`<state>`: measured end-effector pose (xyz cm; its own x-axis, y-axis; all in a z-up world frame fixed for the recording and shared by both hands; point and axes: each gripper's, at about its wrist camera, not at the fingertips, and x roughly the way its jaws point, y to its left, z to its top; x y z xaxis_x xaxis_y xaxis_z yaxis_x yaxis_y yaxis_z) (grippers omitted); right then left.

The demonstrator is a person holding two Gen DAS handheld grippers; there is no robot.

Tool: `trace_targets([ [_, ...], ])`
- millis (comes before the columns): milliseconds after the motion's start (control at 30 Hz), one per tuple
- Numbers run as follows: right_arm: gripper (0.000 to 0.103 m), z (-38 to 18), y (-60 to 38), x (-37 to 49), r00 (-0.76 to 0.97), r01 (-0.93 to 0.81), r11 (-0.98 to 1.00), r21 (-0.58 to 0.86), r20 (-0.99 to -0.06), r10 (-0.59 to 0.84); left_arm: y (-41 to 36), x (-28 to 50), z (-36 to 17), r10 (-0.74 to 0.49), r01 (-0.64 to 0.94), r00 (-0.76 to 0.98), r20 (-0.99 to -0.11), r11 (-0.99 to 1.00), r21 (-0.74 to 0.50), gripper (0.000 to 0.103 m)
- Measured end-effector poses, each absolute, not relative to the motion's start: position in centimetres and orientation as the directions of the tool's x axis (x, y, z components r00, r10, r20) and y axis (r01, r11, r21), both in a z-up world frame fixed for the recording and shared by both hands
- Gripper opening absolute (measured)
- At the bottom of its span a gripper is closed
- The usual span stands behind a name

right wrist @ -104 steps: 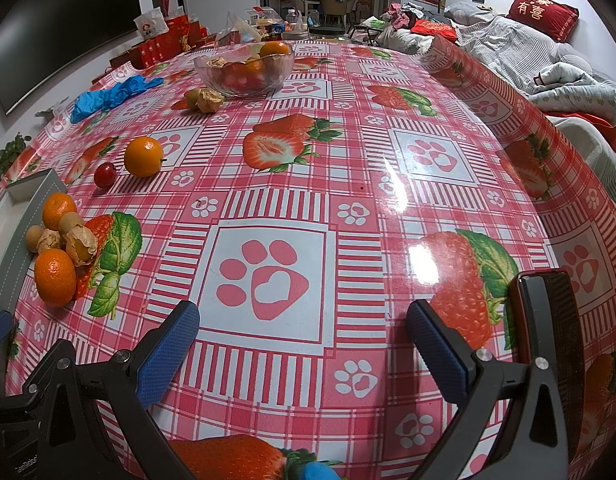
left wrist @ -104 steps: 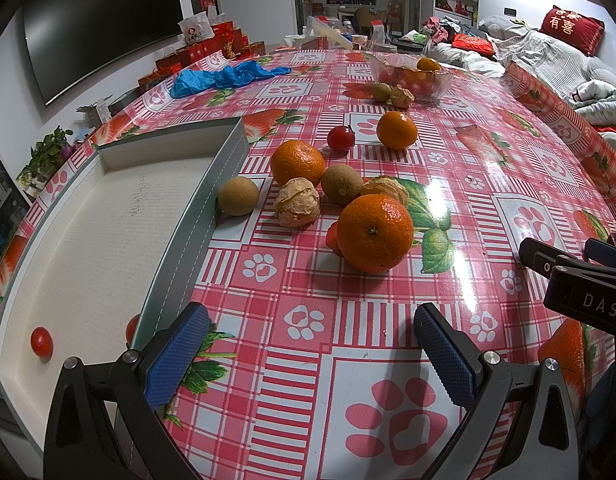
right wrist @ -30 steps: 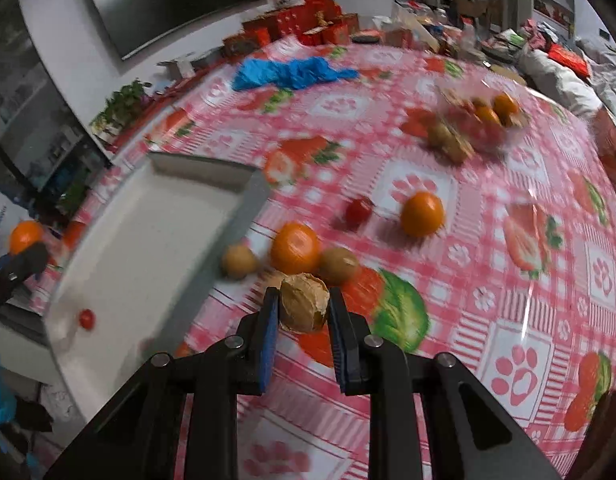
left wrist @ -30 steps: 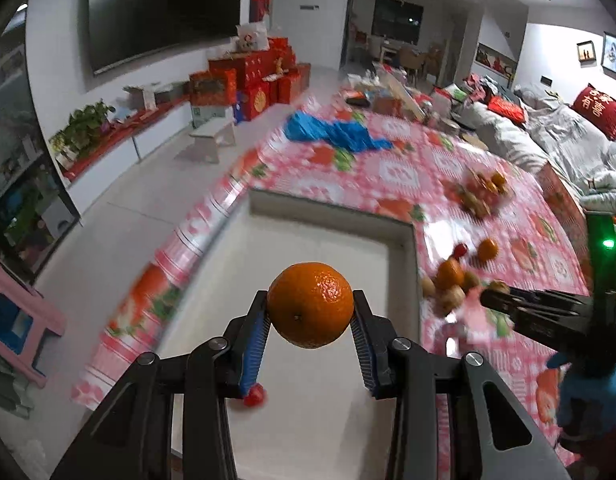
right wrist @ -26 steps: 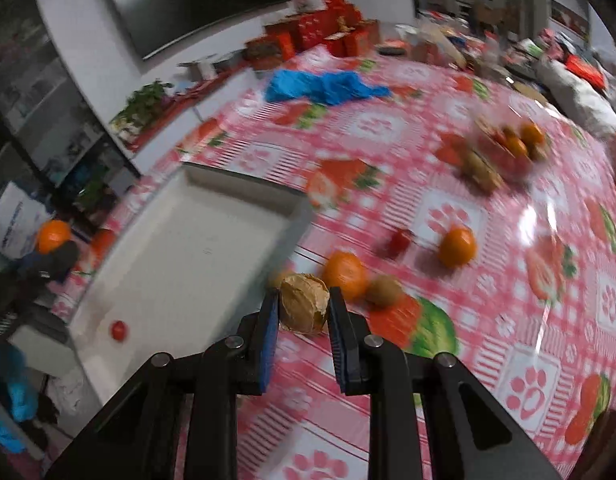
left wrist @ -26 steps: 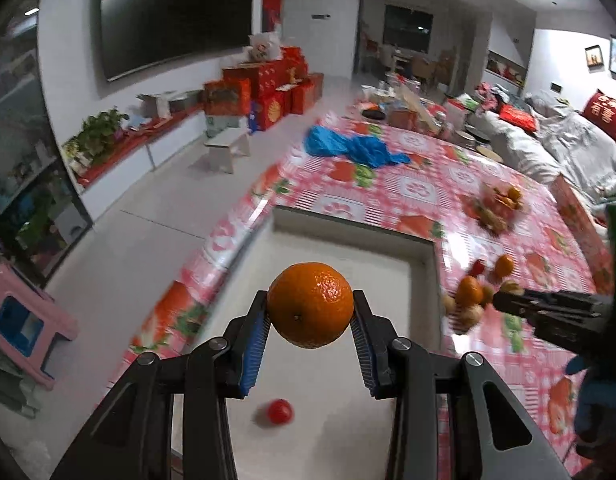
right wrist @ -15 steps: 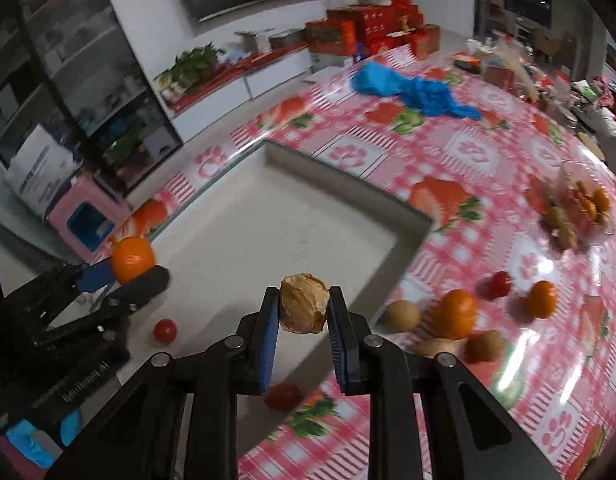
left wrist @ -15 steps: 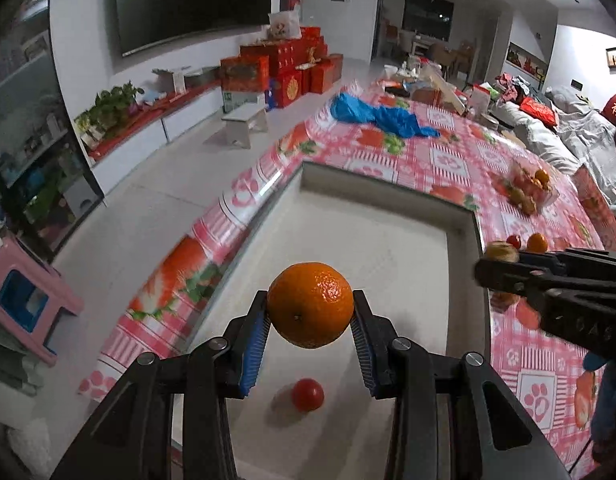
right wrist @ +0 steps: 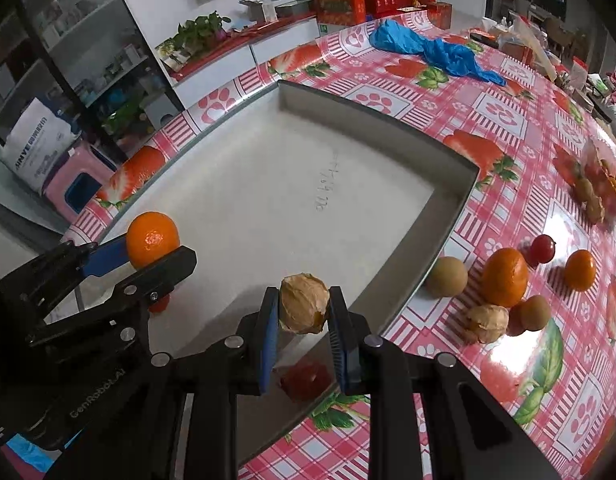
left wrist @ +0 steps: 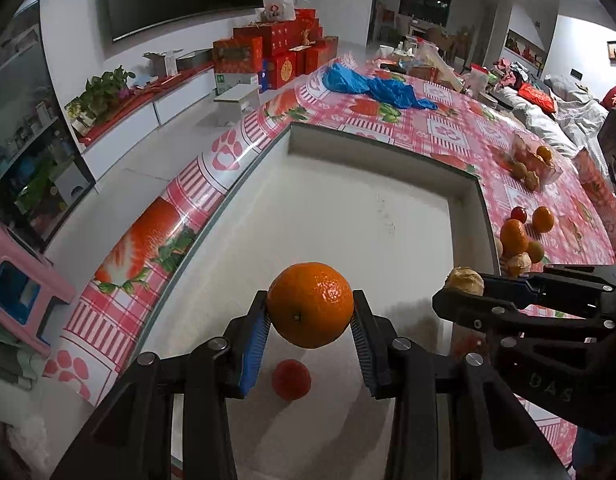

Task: Organize fruits
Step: 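Open the left gripper to drop the orange while the right gripper drops the walnut into the tray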

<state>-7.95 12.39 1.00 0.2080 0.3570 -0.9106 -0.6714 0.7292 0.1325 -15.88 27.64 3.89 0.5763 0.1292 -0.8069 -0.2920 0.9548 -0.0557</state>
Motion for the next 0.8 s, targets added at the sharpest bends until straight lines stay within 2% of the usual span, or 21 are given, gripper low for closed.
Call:
trace_targets([
  [300,0.029,0.8,12.2,-7.9,0.197,-0.663,0.735,0.137,-0.916,0.349,27.3,-15.9,3.7,0.134,-0.289,0.570,-0.811,0.956,-0.044,0.041],
  [467,0.053,1.5,12.2,-8.2,0.220,-0.668,0.734,0.122,-0.910,0.351,27.0,-16.0,4.1,0.143,-0.281,0.579,-0.803,0.959,-0.033,0.041],
  [567,0.059,1.9,11.9,-8.3,0.218,-0.665,0.734,0.138,-0.904,0.368,27.1,-16.1,4.1,0.158,-0.294,0.569,-0.807,0.956,-0.020,0.042],
  [700,0.066,2.7,11.2,-8.2,0.227,-0.656,0.738,0.158,-0.891,0.392,27.7,-16.5,4.2,0.181,-0.333,0.557,-0.811,0.943,-0.018,0.069],
  [733,0.074,2.8,11.0,-8.2,0.234,-0.652,0.743,0.153,-0.891,0.388,27.8,-16.6,4.3,0.188,-0.343,0.560,-0.807,0.939,-0.020,0.073],
  [767,0.083,2.9,10.7,-8.1,0.251,-0.641,0.755,0.136,-0.893,0.374,27.9,-16.8,4.5,0.186,-0.347,0.563,-0.805,0.937,-0.027,0.074],
  [800,0.084,3.0,10.5,-8.0,0.255,-0.635,0.760,0.134,-0.893,0.371,27.9,-16.8,4.6,0.184,-0.349,0.561,-0.807,0.937,-0.028,0.074],
])
